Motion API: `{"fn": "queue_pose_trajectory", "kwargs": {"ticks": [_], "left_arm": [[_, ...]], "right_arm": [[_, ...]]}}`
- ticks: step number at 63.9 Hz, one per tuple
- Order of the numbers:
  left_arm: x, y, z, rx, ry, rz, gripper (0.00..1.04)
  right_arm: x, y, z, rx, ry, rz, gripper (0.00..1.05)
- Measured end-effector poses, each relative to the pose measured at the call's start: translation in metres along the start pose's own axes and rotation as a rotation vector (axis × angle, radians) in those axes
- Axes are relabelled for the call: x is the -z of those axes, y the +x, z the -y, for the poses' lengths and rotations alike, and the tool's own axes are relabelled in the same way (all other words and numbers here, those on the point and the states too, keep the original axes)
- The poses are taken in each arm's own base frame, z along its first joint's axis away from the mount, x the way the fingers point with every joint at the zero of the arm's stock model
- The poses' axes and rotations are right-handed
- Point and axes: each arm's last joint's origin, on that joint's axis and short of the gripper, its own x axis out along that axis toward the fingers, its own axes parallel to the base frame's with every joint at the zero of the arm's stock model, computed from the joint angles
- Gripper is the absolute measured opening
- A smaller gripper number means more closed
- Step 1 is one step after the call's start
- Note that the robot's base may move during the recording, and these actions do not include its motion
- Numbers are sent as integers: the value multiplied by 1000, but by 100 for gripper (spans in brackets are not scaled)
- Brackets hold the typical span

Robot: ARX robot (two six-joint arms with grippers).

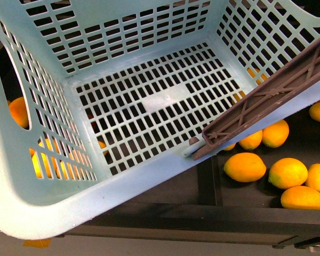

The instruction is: Pick lemon and mango into basket

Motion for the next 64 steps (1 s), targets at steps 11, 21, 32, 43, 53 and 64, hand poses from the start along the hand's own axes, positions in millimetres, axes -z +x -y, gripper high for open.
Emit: {"fn": "queue_pose_trajectory", "kwargs": {"ticks": [11,21,32,43,53,64], "left_arm": [[0,0,0,1,0,-1,15],[0,0,0,1,0,-1,15],[0,0,0,1,0,-1,15],[0,0,0,-1,0,1,15],[1,0,0,3,5,-7,15],[1,0,0,0,-3,-6,15]], "right_arm": [[25,19,-37,-64,5,-56,62],[47,37,-69,-113,-23,-118,62],[68,54,-79,-100,-50,-207,62],[66,64,-70,-50,-71,-201,86],[46,52,-64,-53,-71,-158,96],[14,17,-34,88,-188,90,89]]}}
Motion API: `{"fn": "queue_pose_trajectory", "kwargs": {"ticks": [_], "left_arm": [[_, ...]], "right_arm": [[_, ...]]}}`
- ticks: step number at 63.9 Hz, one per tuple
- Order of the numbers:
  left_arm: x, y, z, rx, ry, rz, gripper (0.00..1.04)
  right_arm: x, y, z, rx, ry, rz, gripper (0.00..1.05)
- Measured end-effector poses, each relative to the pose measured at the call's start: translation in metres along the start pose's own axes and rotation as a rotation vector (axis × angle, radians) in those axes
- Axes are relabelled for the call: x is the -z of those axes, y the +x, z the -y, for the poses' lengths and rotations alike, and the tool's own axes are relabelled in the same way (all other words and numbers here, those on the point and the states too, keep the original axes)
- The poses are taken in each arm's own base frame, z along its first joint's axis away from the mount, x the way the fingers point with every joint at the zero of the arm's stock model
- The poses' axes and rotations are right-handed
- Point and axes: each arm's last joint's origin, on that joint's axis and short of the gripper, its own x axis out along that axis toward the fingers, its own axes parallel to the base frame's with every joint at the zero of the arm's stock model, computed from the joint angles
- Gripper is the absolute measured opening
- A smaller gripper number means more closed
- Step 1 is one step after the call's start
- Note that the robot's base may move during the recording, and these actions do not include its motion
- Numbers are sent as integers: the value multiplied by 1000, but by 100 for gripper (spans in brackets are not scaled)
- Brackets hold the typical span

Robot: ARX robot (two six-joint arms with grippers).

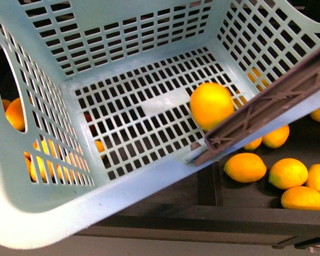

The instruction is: Pick lemon and mango into basket

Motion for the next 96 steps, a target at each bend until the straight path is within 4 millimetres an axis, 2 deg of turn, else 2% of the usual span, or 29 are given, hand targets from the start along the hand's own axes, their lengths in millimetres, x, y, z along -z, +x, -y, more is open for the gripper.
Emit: {"fn": "queue_pose_trajectory", "kwargs": {"ticks": [4,9,14,23,34,45,47,54,82,84,96], "left_arm": [[-1,0,-1,-6,3,11,15],[-2,0,-1,-8,7,15,15],[-1,0,-1,-5,6,9,15],[0,-1,1,7,2,-5,15],[-1,-1,0,0,5,9,15],[-1,-1,0,0,3,8,15],[-1,-1,0,-1,4,9,15],[-1,-1,0,1,3,5,15],[2,-1,2,13,8,-15,15],[3,-1,2,15,4,-20,15],[2,-1,2,9,2,-7,15]], "right_arm": [[1,-21,10,62,-135,144,78],[12,-44,15,69,-288,190,66],[25,-58,18,67,-364,192,54],[48,-74,26,76,-417,159,31],[64,-94,32,79,-436,160,2],[81,-116,37,78,-444,162,2],[82,-117,37,78,-445,161,4],[83,-119,38,77,-445,166,22],[83,-120,38,81,-445,167,94],[83,-120,38,80,-444,167,97],[83,-120,38,80,-445,170,96]]}}
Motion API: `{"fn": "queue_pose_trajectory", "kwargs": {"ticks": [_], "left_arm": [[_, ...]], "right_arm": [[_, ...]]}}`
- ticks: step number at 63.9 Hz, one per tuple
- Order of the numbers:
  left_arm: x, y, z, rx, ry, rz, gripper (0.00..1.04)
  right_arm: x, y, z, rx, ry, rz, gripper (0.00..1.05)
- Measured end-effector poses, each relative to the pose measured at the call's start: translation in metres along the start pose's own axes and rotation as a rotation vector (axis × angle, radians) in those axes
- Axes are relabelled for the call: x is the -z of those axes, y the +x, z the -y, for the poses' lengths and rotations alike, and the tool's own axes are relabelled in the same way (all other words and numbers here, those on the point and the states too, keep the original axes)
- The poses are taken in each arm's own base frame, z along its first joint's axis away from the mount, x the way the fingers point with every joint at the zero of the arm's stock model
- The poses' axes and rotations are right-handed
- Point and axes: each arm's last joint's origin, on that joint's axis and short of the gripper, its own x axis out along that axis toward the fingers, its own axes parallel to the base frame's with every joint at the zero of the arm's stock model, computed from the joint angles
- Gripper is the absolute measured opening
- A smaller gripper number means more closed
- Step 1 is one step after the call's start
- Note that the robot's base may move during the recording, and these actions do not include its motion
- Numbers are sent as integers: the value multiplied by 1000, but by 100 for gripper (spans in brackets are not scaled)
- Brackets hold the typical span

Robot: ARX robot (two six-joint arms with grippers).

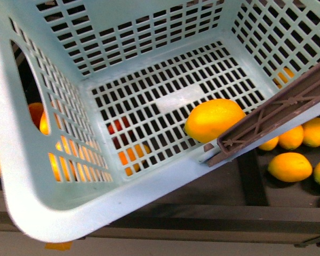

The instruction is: Pick lemon and mango into basket

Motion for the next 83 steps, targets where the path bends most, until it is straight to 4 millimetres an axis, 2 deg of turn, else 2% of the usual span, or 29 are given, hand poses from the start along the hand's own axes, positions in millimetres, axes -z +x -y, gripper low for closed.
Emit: {"fn": "queue_pose_trajectory", "kwargs": {"ticks": [71,83], "left_arm": [[-3,0,-2,-7,3,11,15],[-10,-1,-5,-30,9,57,15]], "right_arm": [[1,0,0,-4,0,-7,96],[1,0,-1,-10,0,-6,96]]}}
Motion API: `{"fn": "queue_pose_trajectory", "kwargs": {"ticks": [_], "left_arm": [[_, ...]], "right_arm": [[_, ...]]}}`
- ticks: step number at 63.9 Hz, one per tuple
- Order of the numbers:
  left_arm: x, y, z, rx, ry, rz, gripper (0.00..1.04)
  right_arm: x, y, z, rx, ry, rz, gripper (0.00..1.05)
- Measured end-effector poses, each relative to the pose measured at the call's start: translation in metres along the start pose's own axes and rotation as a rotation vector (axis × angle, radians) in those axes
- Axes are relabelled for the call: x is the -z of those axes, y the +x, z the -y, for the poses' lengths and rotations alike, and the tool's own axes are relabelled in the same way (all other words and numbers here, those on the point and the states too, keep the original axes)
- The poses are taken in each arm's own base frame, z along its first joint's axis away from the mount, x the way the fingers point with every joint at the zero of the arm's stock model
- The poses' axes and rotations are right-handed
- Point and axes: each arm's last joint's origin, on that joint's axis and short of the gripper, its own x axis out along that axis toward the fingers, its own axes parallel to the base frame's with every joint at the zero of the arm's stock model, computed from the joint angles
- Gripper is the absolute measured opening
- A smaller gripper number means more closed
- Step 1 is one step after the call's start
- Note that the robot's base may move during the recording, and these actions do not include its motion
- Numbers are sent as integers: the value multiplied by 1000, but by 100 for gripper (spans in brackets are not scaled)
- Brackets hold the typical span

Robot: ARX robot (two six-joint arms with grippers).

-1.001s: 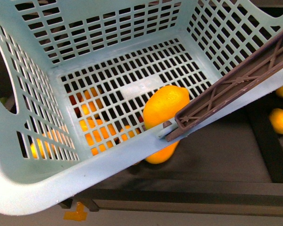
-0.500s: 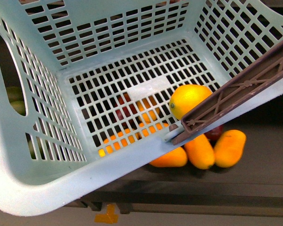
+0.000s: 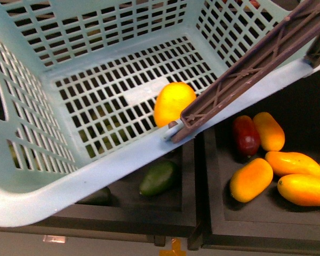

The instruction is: Pick lemon and mango into basket

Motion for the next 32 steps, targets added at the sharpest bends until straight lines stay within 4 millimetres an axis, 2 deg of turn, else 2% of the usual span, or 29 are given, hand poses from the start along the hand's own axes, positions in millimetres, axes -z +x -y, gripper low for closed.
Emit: {"fn": "queue_pose_trajectory", "kwargs": {"ticks": [5,11,14,19,26,32], "left_arm": [[2,0,1,10,5,-16,15],[4,0,2,20,-4,-36,15],[5,0,3,23,-3,-40,15],[5,0,3,24,-3,-42,15],[6,0,3,27,-6,-48,15],[7,0,4,29,-6,-52,15]], "right_arm": [[0,9,5,9,123,-204,96],[-6,30,25,107,380,-468,96],[-3,39,36,131,468,-533,96],[5,55,56,163,567,-574,96],[18,78,86,232,612,-593,96],[41,97,116,308,611,-629,96]]}}
